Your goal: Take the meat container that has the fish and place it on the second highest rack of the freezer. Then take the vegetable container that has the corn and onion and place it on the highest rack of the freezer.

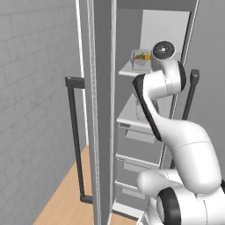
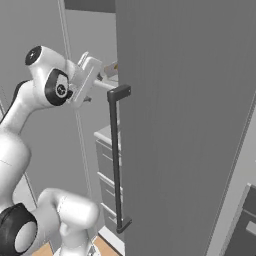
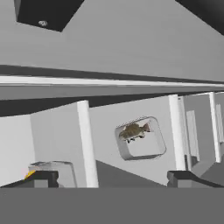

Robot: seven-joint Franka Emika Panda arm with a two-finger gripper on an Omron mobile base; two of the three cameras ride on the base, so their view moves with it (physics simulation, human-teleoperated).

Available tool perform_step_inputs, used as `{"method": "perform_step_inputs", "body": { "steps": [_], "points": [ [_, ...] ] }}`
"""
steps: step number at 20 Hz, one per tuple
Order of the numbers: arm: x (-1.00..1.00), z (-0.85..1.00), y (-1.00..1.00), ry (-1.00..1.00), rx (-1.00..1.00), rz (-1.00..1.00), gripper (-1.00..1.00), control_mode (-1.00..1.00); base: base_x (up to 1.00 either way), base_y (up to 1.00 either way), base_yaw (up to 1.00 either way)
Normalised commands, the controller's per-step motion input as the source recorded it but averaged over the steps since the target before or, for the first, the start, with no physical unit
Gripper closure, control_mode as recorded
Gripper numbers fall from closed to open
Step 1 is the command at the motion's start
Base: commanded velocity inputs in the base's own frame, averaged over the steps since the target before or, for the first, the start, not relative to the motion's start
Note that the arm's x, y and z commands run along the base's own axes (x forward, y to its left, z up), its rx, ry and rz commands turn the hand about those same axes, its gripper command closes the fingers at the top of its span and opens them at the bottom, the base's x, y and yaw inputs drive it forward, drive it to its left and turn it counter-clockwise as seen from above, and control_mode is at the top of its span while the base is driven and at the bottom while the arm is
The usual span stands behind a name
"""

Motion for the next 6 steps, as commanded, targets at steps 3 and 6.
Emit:
{"method": "perform_step_inputs", "body": {
  "steps": [3, 6],
  "points": [
    [-1.00, -0.92, 0.31, 0.30, 0.05, -0.34, -1.00, -1.00, 0.00, 0.00, 0.00],
    [-1.00, -1.00, 0.25, 0.09, 0.20, -0.30, -1.00, -1.00, 0.00, 0.00, 0.00]
  ]
}}
